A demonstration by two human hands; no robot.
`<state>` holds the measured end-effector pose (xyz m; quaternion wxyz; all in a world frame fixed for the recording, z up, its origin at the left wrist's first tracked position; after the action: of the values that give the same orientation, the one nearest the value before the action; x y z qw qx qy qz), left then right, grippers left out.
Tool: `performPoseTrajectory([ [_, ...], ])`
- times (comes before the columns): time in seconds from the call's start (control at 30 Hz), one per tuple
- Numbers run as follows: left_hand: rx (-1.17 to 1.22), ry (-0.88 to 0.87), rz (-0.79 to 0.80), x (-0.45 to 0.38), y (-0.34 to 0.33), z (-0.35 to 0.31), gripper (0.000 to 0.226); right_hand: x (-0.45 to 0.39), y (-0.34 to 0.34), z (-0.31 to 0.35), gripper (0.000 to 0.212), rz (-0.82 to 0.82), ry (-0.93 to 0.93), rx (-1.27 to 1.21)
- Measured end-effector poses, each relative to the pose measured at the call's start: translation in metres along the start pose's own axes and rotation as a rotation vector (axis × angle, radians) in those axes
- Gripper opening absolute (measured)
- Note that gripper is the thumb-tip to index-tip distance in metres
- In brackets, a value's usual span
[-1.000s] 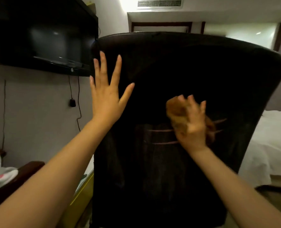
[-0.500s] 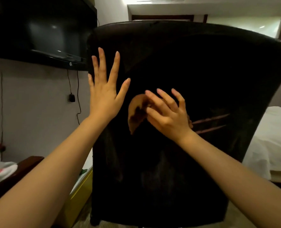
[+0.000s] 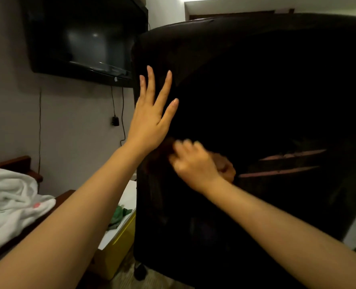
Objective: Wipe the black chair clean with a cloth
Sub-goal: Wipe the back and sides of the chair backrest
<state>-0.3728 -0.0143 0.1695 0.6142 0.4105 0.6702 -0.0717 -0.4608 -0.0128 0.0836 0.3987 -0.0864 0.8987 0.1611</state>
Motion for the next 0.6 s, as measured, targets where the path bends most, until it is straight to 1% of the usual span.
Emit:
performPoseTrajectory([
  [0.03, -0.015, -0.003, 0.003, -0.001, -0.001, 0.002, 0.062, -0.022, 0.0, -0.013, 0.02, -0.04, -0.117, 0.028],
  [0.07, -0.03, -0.003, 0.008, -0.002, -0.003, 0.002, 0.063, -0.036, 0.0, -0.018, 0.016, -0.026, -0.213, 0.024],
  [0.1, -0.037, -0.001, 0.014, -0.003, -0.003, 0.004, 0.062, -0.045, -0.002, -0.016, 0.016, -0.023, -0.257, 0.002],
  [0.13, -0.035, 0.001, 0.024, -0.003, -0.005, 0.006, 0.06, -0.044, -0.017, -0.001, 0.024, 0.061, -0.245, -0.031],
  [0.17, -0.031, 0.002, 0.036, -0.004, -0.005, 0.007, 0.057, -0.032, -0.039, 0.024, 0.03, 0.254, -0.185, -0.043],
  [0.2, -0.033, 0.003, 0.05, -0.004, -0.006, 0.008, 0.054, -0.007, -0.062, 0.056, 0.032, 0.474, -0.074, -0.068],
  [0.23, -0.038, 0.001, 0.067, -0.004, -0.006, 0.01, 0.052, 0.02, -0.072, 0.085, 0.034, 0.561, 0.005, -0.12],
  [0.3, -0.052, -0.013, 0.108, -0.002, -0.008, 0.013, 0.054, 0.065, -0.093, 0.12, 0.042, 0.728, 0.069, -0.23],
  [0.33, -0.064, -0.026, 0.127, -0.001, -0.009, 0.014, 0.055, 0.076, -0.105, 0.127, 0.042, 0.726, 0.157, -0.223],
  [0.37, -0.079, -0.039, 0.141, -0.001, -0.011, 0.014, 0.058, 0.074, -0.114, 0.127, 0.043, 0.664, 0.198, -0.192],
  [0.4, -0.089, -0.046, 0.15, -0.001, -0.013, 0.014, 0.06, 0.052, -0.1, 0.115, 0.045, 0.6, 0.198, -0.136],
  [0.43, -0.093, -0.046, 0.149, -0.002, -0.015, 0.014, 0.06, 0.022, -0.077, 0.096, 0.046, 0.506, 0.157, -0.1],
  [0.47, -0.09, -0.046, 0.136, -0.002, -0.017, 0.015, 0.06, -0.01, -0.053, 0.072, 0.043, 0.375, 0.093, -0.052],
  [0.5, -0.084, -0.047, 0.119, -0.002, -0.018, 0.016, 0.059, -0.029, -0.038, 0.056, 0.037, 0.313, 0.07, -0.031],
  [0.53, -0.08, -0.048, 0.106, -0.003, -0.019, 0.017, 0.058, -0.05, -0.017, 0.037, 0.048, 0.234, -0.026, -0.014],
  [0.57, -0.083, -0.047, 0.097, -0.003, -0.02, 0.017, 0.058, -0.058, -0.006, 0.032, 0.061, 0.197, -0.094, 0.0],
  [0.6, -0.099, -0.044, 0.093, -0.003, -0.021, 0.018, 0.058, -0.048, -0.015, 0.036, 0.049, 0.228, -0.178, -0.085],
])
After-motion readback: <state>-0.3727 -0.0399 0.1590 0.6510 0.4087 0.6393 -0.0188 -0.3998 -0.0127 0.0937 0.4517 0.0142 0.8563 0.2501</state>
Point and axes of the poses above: each hand's wrist, its own x-axis away from the middle knuckle, its own y-axis out of the back of the hand, z = x × y, the point moved 6 cm from there along -x, towards the middle knuckle, and after that the axes turned 3 degrees about -y, right-handed, at the moved point
